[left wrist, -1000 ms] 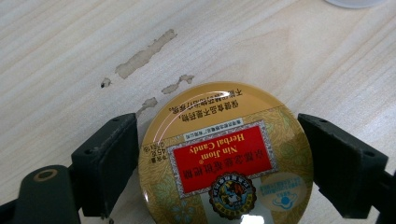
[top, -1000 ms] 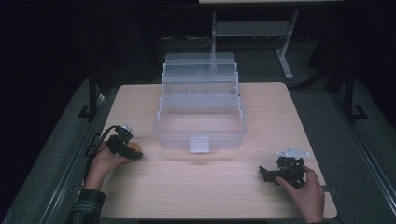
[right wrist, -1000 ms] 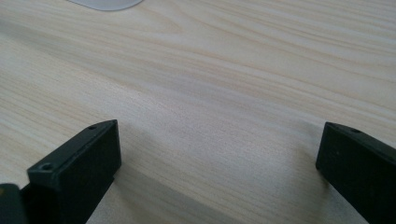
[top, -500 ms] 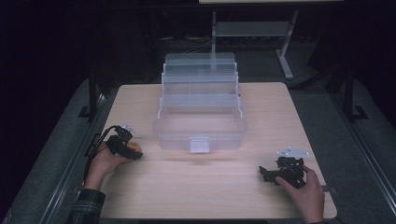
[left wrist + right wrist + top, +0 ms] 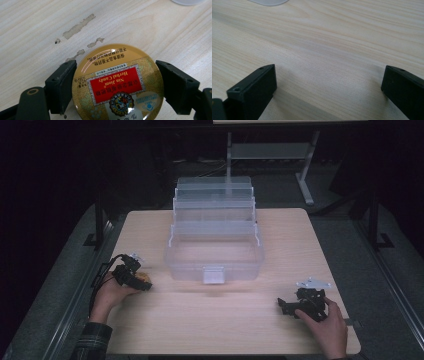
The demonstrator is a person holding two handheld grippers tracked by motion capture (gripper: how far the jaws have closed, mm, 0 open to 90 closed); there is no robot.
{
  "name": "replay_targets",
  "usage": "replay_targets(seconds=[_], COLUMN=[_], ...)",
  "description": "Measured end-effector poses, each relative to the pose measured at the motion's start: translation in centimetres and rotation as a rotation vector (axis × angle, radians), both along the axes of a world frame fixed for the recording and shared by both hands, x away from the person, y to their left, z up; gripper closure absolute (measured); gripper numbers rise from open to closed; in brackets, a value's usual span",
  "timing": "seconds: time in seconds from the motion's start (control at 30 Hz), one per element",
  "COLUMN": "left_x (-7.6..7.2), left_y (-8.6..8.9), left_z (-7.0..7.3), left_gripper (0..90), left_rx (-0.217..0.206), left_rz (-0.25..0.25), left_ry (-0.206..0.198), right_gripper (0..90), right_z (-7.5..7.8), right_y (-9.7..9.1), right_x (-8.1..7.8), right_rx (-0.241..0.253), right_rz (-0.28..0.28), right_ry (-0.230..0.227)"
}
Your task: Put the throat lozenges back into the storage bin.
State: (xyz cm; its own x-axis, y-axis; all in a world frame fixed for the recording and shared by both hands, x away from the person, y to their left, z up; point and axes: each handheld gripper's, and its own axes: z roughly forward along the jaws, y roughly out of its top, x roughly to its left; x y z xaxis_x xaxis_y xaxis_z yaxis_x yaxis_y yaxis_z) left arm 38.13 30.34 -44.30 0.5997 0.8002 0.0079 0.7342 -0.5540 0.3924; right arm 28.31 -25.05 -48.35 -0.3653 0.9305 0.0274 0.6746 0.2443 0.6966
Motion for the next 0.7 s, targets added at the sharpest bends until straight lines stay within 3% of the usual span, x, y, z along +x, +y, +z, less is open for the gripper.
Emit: replay_targets(seconds=[0.2,0.7], left_x=[-0.1,-0.1], left_y=[0.1,0.0], left_z=[0.2,1.9], left_gripper=[19.7,19.7], left_rx=[-0.009,-0.017], left_rz=[-0.001,0.0], left_ry=[0.01,-0.013], right_gripper=[0.0,0.0], right_z=[0.0,0.0], right_y=[0.0,0.0], right_x=[0.0,0.0], right_rx=[0.0,0.0], right_rz=[0.0,0.0], right_ry=[0.0,0.0])
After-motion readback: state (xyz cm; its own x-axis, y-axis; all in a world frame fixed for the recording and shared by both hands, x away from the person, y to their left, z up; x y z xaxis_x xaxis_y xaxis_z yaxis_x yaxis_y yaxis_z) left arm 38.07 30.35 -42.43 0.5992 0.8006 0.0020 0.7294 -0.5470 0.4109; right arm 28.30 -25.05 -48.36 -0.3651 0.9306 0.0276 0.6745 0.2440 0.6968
